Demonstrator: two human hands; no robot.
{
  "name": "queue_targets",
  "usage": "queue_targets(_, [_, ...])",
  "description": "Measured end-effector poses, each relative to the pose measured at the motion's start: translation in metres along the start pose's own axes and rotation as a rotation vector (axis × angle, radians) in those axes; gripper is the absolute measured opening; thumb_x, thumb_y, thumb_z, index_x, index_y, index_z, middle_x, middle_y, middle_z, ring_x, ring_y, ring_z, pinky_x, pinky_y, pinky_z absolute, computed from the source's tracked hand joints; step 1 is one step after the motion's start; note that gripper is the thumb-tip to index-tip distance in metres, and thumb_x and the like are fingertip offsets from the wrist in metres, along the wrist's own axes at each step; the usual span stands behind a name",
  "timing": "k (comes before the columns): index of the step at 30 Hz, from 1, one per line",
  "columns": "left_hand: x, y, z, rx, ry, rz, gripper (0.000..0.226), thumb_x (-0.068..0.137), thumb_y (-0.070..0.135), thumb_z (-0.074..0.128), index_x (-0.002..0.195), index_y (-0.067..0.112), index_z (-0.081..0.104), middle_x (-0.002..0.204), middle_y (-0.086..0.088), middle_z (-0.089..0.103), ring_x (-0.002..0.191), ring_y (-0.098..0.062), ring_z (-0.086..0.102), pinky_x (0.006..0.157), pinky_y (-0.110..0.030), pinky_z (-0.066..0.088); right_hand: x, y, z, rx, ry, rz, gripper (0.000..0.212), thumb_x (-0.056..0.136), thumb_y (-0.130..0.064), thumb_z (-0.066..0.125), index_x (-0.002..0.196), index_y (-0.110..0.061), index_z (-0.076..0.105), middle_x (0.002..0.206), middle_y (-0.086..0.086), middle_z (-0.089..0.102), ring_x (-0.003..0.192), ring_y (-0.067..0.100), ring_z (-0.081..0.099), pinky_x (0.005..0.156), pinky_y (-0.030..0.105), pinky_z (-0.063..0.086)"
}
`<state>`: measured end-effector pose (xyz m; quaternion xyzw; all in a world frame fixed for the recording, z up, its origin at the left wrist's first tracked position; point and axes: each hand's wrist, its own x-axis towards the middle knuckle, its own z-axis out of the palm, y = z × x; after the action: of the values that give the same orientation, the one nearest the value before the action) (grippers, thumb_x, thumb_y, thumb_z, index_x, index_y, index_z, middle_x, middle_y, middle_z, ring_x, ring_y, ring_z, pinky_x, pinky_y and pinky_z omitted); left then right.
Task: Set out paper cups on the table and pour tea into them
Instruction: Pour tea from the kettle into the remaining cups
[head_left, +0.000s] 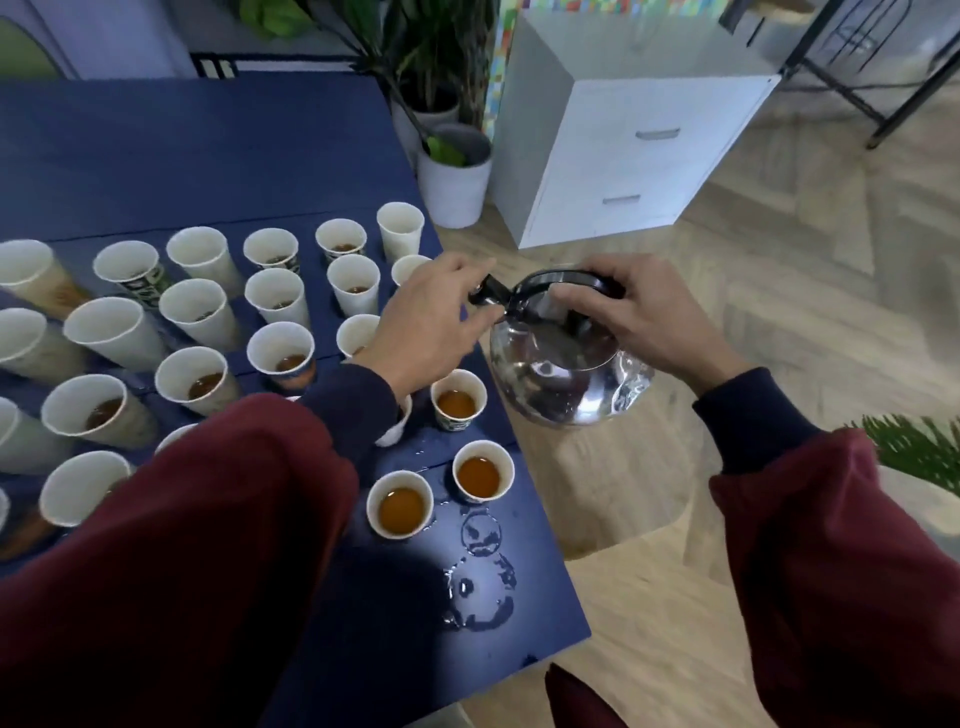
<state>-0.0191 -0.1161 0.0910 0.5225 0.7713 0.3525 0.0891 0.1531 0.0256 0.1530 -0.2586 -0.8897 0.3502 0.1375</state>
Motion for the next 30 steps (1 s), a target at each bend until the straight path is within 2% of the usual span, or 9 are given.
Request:
queue_targets(3, [-0.016, -0.016, -0.036, 0.019, 0.069, 0.012, 0.045, 0.095, 0.03, 0.063, 0.137, 0.014, 0.061, 0.123, -0.005, 0.066, 0.114, -0.026, 0.059, 0.1, -0.041, 0.045, 0.009, -0.038, 0.022, 0.003, 0.009, -0.089, 0.018, 0.093, -0.045, 0.068, 0.088, -0.028, 0.073, 0.076, -0.004, 0.071, 0.073, 0.015, 0.066, 0.07, 0.039, 0.054])
queue_targets(5, [-0.032, -0.028, -0.06, 0.004, 0.123, -0.01, 0.041, 0.092, 0.035, 0.06, 0.126, 0.013, 0.068, 0.113, -0.007, 0.07, 0.105, -0.028, 0.063, 0.094, -0.044, 0.048, 0.013, -0.064, 0.038, 0.05, 0.01, -0.132, 0.023, 0.094, -0.045, 0.068, 0.081, -0.026, 0.072, 0.067, -0.011, 0.066, 0.063, 0.008, 0.059, 0.062, 0.03, 0.048])
queue_targets(7, [-0.049, -0.042, -0.084, -0.024, 0.151, -0.058, 0.04, 0.09, 0.041, 0.055, 0.114, 0.013, 0.071, 0.1, -0.006, 0.071, 0.092, -0.025, 0.063, 0.085, -0.042, 0.049, 0.018, -0.086, 0.055, 0.104, 0.015, -0.154, 0.032, 0.096, -0.044, 0.066, 0.077, -0.019, 0.071, 0.061, -0.009, 0.057, 0.058, 0.006, 0.05, 0.06, 0.028, 0.04])
queue_targets(10, [-0.083, -0.068, -0.125, -0.024, 0.169, -0.084, 0.037, 0.093, 0.038, 0.052, 0.108, 0.011, 0.072, 0.098, -0.007, 0.069, 0.091, -0.024, 0.062, 0.083, -0.039, 0.049, 0.026, -0.131, 0.089, 0.138, 0.002, -0.21, 0.04, 0.097, -0.046, 0.062, 0.071, -0.016, 0.068, 0.056, -0.009, 0.05, 0.054, 0.006, 0.046, 0.058, 0.029, 0.037])
queue_targets(16, [-0.162, -0.125, -0.211, 0.14, 0.254, -0.09, 0.041, 0.091, 0.038, 0.049, 0.119, 0.016, 0.07, 0.101, -0.007, 0.046, 0.095, -0.019, 0.047, 0.089, -0.029, 0.039, 0.027, -0.245, 0.167, 0.053, -0.035, -0.379, 0.031, 0.096, -0.046, 0.063, 0.071, -0.028, 0.067, 0.059, -0.012, 0.059, 0.059, 0.003, 0.053, 0.062, 0.024, 0.04])
queue_targets(19, [-0.21, -0.154, -0.266, 0.248, 0.192, -0.061, 0.039, 0.091, 0.034, 0.049, 0.12, 0.017, 0.069, 0.101, -0.006, 0.042, 0.094, -0.02, 0.045, 0.087, -0.034, 0.041, 0.02, -0.305, 0.213, 0.003, -0.027, -0.424, 0.032, 0.096, -0.046, 0.063, 0.075, -0.023, 0.071, 0.06, -0.012, 0.06, 0.059, 0.003, 0.054, 0.062, 0.022, 0.039])
queue_targets(23, [-0.287, -0.197, -0.339, 0.309, 0.106, -0.087, 0.039, 0.09, 0.031, 0.053, 0.125, 0.025, 0.068, 0.098, -0.006, 0.043, 0.085, -0.018, 0.044, 0.079, -0.029, 0.038, 0.001, -0.38, 0.284, -0.027, -0.041, -0.495, 0.032, 0.095, -0.046, 0.065, 0.074, -0.023, 0.071, 0.061, -0.011, 0.063, 0.059, 0.003, 0.054, 0.061, 0.021, 0.039])
queue_targets(26, [-0.334, -0.219, -0.379, 0.239, 0.026, -0.184, 0.043, 0.084, 0.033, 0.047, 0.119, 0.027, 0.072, 0.096, -0.006, 0.05, 0.087, -0.021, 0.051, 0.078, -0.032, 0.039, -0.014, -0.419, 0.327, 0.001, -0.09, -0.514, 0.034, 0.095, -0.043, 0.065, 0.074, -0.017, 0.073, 0.06, -0.006, 0.064, 0.058, 0.005, 0.054, 0.06, 0.02, 0.04])
queue_targets(30, [-0.386, -0.247, -0.415, 0.003, 0.124, -0.349, 0.046, 0.086, 0.03, 0.048, 0.127, 0.026, 0.069, 0.102, -0.003, 0.061, 0.094, -0.017, 0.058, 0.087, -0.03, 0.045, -0.029, -0.461, 0.37, 0.02, -0.15, -0.507, 0.046, 0.099, -0.032, 0.059, 0.063, -0.004, 0.059, 0.052, 0.005, 0.045, 0.051, 0.008, 0.037, 0.053, 0.022, 0.031])
